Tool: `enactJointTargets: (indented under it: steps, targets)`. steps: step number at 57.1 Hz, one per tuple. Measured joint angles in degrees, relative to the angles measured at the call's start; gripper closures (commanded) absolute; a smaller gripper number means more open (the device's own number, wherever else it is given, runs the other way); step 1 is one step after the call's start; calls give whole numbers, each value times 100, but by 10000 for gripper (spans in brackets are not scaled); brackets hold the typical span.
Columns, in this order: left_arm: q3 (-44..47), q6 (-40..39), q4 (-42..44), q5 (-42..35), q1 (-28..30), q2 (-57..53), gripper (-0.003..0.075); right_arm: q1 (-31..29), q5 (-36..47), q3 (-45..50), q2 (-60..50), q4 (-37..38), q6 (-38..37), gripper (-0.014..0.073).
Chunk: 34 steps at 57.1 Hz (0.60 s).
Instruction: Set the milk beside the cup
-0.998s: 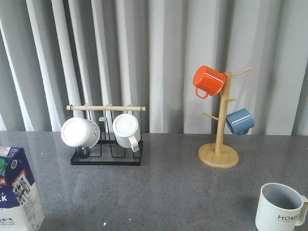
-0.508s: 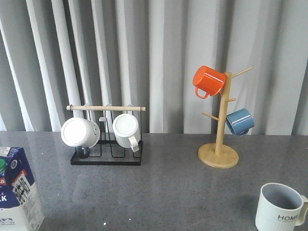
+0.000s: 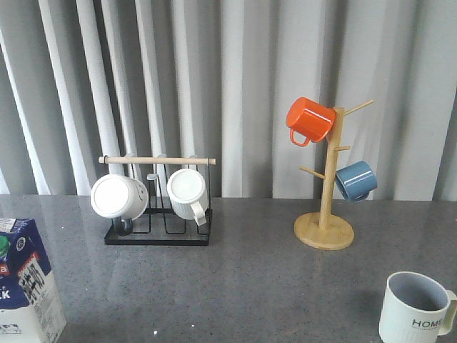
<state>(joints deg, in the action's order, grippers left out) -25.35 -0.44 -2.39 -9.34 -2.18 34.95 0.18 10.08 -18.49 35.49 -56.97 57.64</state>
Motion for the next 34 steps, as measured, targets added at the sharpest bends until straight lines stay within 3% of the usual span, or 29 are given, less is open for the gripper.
enactJointTargets:
  steps: [9,17,29,34]
  targets:
    - [0,-17,0,90,-51,12,707,0,-498,0,19,-40,608,581]
    - [0,-17,0,105,-51,12,632,0,-340,0,38,-266,722,477]
    - [0,-17,0,142,-51,12,367,0,-110,0,64,-727,1084,193]
    - [0,-17,0,142,-51,12,293,0,-73,0,136,-884,1200,94]
